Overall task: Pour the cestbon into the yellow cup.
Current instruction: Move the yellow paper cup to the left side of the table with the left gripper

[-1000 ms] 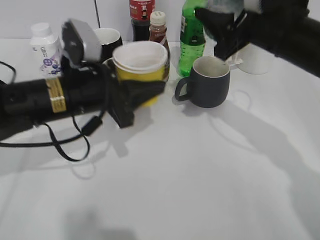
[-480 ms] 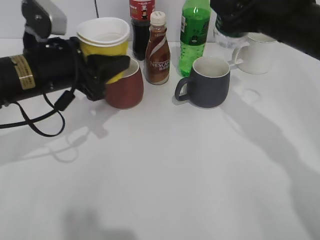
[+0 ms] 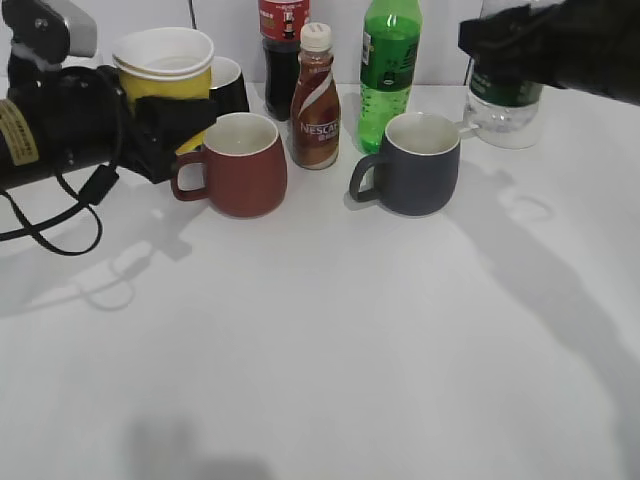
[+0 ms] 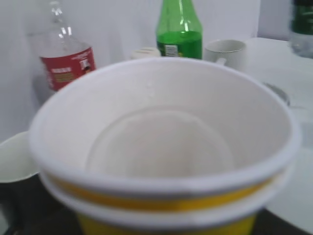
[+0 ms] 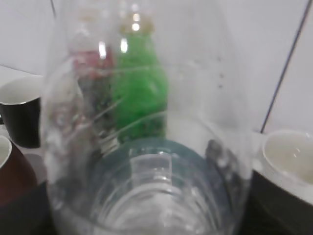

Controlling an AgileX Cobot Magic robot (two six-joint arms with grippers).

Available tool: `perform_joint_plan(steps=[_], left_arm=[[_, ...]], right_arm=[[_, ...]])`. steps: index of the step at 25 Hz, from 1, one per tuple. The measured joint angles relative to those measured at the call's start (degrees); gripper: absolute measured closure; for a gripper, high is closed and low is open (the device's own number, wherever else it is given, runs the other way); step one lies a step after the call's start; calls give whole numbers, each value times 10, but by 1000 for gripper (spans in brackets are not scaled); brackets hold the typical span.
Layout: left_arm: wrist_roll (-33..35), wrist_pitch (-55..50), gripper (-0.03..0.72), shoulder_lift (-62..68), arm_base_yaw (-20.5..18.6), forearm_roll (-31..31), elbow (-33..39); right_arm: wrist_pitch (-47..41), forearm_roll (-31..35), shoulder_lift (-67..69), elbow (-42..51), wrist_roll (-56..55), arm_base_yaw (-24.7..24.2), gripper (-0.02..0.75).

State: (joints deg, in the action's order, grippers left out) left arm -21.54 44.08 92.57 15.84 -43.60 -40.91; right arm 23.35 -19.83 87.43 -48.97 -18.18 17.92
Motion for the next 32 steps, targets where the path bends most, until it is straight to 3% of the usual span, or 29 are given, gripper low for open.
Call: perform_joint_plan(steps=[13, 28, 32], left_arm=[[0, -37, 365, -2, -18, 41, 0], [0, -43, 365, 0, -115, 80, 11], [0, -17, 365, 29, -126, 85, 11]], right_arm=[[-16, 66, -20, 64, 29, -50, 265], [-16, 70, -20, 64, 33, -73, 265], [-16, 71, -20, 64, 34, -73, 265]])
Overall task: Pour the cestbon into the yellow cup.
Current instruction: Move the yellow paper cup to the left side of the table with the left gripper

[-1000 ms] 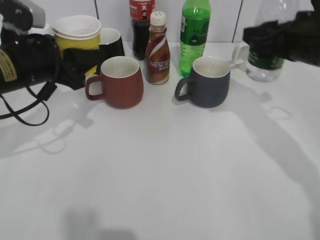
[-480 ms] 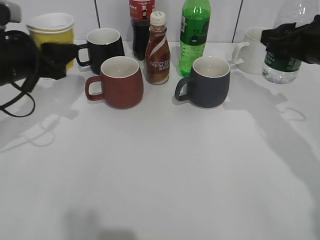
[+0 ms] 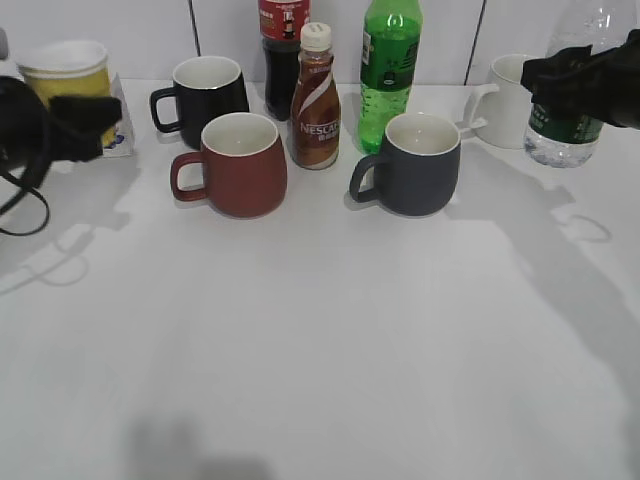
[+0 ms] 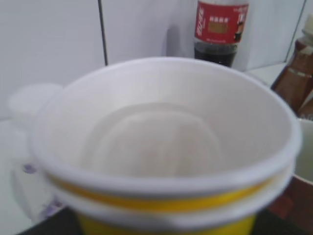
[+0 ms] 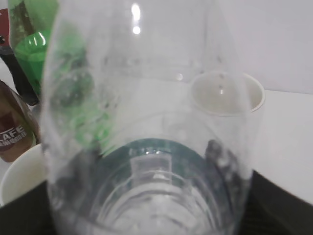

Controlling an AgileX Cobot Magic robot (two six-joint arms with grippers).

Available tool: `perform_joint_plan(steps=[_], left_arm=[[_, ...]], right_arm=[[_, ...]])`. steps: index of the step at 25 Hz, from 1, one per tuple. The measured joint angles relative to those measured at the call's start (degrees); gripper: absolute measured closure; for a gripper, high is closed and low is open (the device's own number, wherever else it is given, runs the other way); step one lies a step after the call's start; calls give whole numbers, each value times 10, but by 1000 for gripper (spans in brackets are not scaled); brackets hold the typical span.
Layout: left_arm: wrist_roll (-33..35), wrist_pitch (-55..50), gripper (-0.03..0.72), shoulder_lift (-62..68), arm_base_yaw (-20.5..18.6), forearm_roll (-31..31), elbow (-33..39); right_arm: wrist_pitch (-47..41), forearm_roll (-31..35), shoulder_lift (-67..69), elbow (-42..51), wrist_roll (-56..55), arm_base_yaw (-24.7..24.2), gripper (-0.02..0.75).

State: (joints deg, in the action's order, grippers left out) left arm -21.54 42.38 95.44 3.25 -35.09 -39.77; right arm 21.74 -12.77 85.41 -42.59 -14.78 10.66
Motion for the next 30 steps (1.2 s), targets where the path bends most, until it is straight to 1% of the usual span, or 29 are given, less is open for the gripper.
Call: perform_joint_plan(steps=[2, 4, 10, 15, 20, 22, 26, 28, 30], left_arm=[[1, 24, 365, 22, 0, 2, 0], [17, 46, 365, 45, 0, 12, 0], [68, 117, 365, 107, 0, 62, 0], [105, 152, 365, 152, 0, 70, 0], [123, 197, 365, 193, 0, 81, 0], [141, 212, 365, 209, 0, 81, -1], [153, 224, 365, 231, 0, 87, -1], [155, 228, 351, 234, 0, 93, -2], [157, 230, 302, 234, 0, 96, -2]], right_arm=[[0, 0, 0, 0, 0, 0, 265], [0, 0, 0, 0, 1, 0, 265], [0, 0, 0, 0, 2, 0, 265], [0, 0, 0, 0, 3, 0, 265], [0, 0, 0, 0, 4, 0, 265], [0, 0, 0, 0, 4, 0, 265], [0, 0, 0, 0, 4, 0, 265], [0, 0, 0, 0, 4, 0, 265], [0, 0, 0, 0, 4, 0, 265]])
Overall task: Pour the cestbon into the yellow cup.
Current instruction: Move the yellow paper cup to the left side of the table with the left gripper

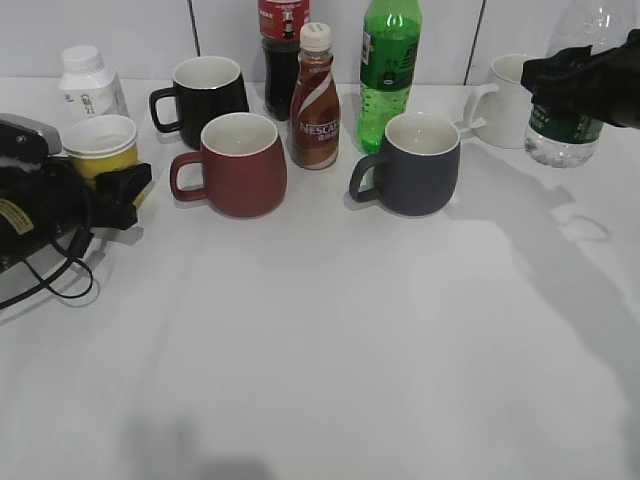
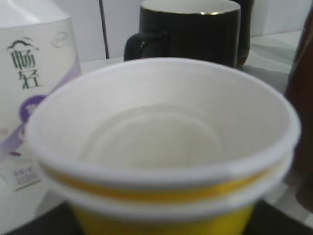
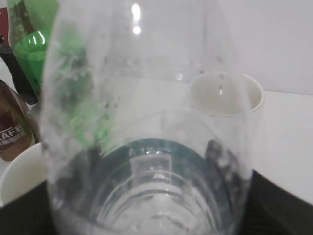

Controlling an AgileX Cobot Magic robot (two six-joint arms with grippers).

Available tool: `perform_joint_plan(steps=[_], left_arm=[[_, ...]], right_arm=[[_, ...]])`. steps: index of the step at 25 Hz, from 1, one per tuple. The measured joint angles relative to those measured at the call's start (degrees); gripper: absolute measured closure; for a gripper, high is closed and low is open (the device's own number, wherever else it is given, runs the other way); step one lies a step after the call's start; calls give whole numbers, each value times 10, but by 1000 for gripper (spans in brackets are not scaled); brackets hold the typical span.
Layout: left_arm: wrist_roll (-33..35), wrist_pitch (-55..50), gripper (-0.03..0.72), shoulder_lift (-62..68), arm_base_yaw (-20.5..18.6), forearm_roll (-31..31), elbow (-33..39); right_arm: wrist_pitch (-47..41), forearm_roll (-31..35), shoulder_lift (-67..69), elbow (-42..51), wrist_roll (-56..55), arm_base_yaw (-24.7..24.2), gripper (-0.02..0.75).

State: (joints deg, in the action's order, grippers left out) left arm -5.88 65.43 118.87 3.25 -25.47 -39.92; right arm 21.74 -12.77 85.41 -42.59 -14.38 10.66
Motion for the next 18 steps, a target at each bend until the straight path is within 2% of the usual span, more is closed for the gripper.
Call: perform_joint_plan(steps=[3, 6, 18], left_arm=[[1, 0, 200, 0, 0, 4, 0], [1, 2, 141, 0, 0, 5, 0], [1, 10, 108, -13, 0, 4, 30]], right_arm=[[0, 0, 0, 0, 0, 0, 265], [0, 0, 0, 0, 1, 0, 265], [24, 21, 28, 0, 35, -15, 265]])
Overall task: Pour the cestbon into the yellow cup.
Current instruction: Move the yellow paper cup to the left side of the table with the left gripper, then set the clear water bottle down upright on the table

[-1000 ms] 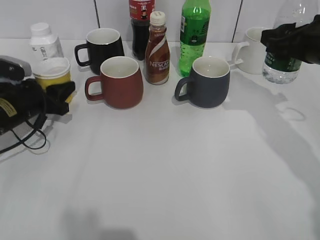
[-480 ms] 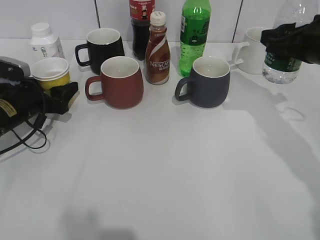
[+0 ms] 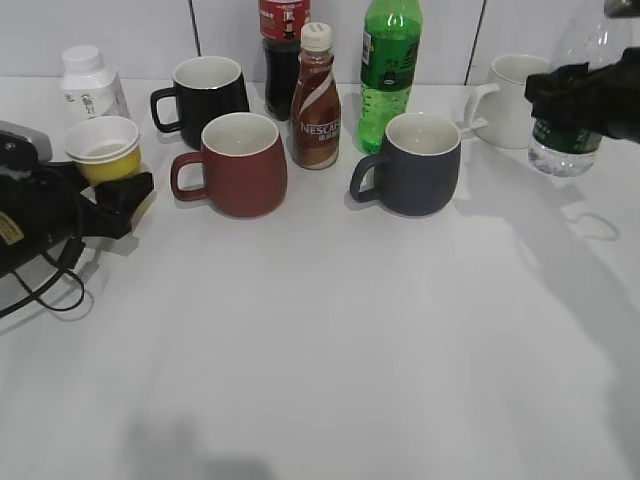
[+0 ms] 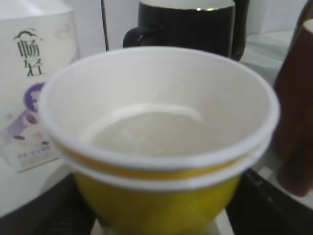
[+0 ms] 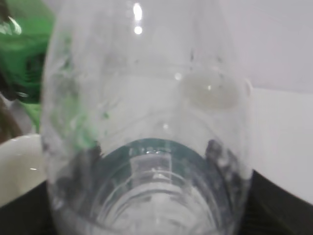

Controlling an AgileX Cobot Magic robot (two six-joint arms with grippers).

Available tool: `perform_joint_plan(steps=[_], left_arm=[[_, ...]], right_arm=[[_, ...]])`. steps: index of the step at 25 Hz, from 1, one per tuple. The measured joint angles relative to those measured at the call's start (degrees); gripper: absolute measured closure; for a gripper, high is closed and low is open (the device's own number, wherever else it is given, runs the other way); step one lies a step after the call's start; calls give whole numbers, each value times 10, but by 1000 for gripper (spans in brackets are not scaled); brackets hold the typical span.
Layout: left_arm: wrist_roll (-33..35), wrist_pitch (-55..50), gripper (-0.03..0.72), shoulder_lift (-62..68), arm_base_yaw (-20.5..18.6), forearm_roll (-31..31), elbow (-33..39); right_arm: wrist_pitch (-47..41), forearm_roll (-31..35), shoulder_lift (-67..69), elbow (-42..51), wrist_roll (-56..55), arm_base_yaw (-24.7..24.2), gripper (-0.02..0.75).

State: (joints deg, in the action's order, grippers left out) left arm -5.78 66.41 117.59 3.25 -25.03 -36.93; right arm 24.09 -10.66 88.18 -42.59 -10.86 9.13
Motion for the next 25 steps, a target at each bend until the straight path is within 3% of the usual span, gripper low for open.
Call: perform_joint_plan(steps=[11, 25], left_arm=[[0, 5, 108, -20, 0, 0, 40], [0, 16, 108, -21, 0, 25, 84]], right_arm=[[170, 26, 145, 0, 44, -5, 265], [245, 60, 218, 0, 78, -5, 265]])
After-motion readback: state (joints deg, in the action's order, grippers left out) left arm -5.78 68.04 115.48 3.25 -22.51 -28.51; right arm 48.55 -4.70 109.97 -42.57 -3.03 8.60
